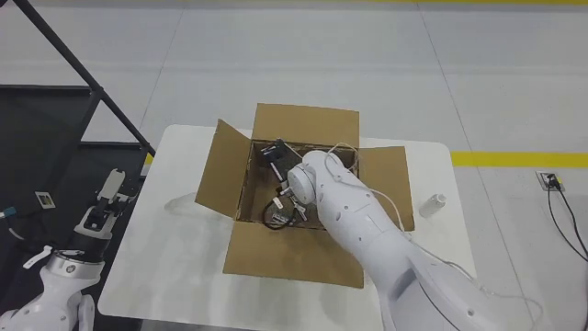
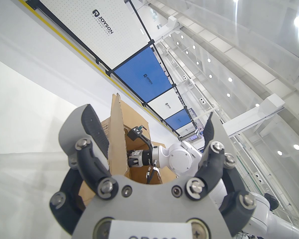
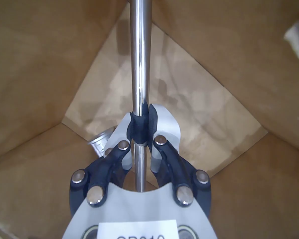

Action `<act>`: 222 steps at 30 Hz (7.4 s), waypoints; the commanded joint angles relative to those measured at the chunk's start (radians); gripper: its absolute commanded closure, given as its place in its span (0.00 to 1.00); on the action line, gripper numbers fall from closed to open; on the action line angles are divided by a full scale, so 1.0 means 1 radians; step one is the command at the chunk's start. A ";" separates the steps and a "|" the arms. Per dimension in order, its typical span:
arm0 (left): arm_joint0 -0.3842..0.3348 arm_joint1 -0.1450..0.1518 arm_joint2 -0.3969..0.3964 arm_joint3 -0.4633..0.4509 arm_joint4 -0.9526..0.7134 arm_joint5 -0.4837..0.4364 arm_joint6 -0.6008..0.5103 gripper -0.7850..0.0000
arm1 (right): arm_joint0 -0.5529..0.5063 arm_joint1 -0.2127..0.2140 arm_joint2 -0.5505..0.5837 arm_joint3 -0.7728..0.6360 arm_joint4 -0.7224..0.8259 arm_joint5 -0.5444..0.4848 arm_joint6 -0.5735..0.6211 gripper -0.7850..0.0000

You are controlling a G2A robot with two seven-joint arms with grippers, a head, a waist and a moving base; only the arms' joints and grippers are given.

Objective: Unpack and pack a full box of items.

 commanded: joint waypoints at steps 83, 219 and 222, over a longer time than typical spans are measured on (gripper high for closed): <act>0.000 0.000 0.000 0.000 0.000 0.000 0.000 0.00 | -0.827 0.464 1.010 -1.074 -0.562 0.048 0.455 1.00; -0.053 0.088 0.045 0.231 0.091 -0.056 0.078 0.00 | -0.128 0.017 -0.075 -0.117 -0.346 -0.198 -0.018 0.00; -0.051 0.089 0.045 0.228 0.092 -0.055 0.083 0.00 | -0.123 0.005 -0.081 -0.093 -0.357 -0.197 -0.028 0.06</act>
